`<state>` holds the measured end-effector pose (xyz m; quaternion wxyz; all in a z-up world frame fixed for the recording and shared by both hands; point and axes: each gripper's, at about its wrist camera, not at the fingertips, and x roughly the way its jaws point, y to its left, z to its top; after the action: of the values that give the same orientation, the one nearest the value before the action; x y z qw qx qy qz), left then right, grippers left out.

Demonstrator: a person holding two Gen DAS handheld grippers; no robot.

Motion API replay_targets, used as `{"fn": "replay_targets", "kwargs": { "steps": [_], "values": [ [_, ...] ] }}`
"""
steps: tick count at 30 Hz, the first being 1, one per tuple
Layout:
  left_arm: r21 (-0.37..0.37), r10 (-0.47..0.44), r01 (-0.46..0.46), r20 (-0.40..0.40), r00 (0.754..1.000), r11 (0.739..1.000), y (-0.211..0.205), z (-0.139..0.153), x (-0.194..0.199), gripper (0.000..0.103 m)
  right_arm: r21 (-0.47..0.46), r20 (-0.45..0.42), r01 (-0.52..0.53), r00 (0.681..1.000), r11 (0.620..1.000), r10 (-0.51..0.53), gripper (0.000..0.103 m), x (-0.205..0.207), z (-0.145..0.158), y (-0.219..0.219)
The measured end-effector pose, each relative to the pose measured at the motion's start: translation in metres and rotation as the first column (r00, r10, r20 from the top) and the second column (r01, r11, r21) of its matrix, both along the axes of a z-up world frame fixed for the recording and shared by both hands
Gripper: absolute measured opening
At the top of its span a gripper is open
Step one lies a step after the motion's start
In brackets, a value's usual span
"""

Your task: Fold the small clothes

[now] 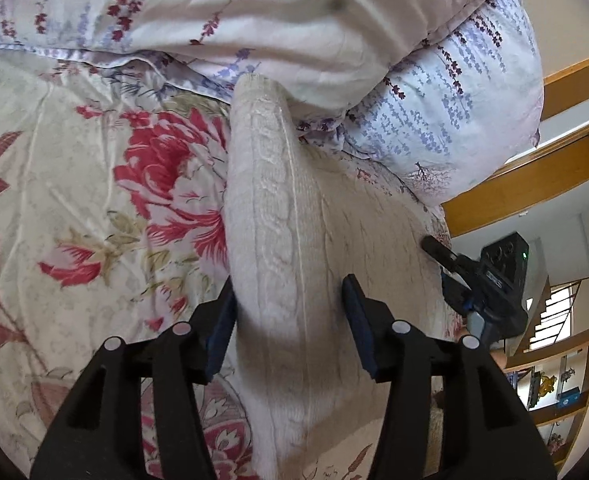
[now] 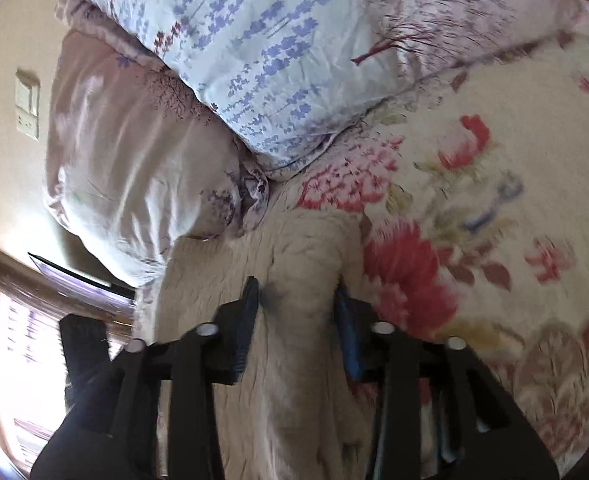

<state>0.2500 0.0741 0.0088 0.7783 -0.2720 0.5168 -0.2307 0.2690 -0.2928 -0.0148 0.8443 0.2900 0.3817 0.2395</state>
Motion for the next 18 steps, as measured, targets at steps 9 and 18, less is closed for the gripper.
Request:
{"fn": "replay_targets", "kwargs": {
  "steps": [9,18],
  "values": [
    [0.091,0.016,-0.018,0.023,1.000,0.996,0.000,-0.005,0.003,0.061,-0.330,0.125,0.150,0.986,0.932,-0.114,0.009,-0.002,0.018,0.027],
    [0.123,-0.009,0.000,0.077,0.997,0.992,-0.001,0.005,-0.013,0.064,-0.324,0.162,0.146,0.982,0.935,-0.097,0.037,-0.042,0.031,0.008]
  ]
}}
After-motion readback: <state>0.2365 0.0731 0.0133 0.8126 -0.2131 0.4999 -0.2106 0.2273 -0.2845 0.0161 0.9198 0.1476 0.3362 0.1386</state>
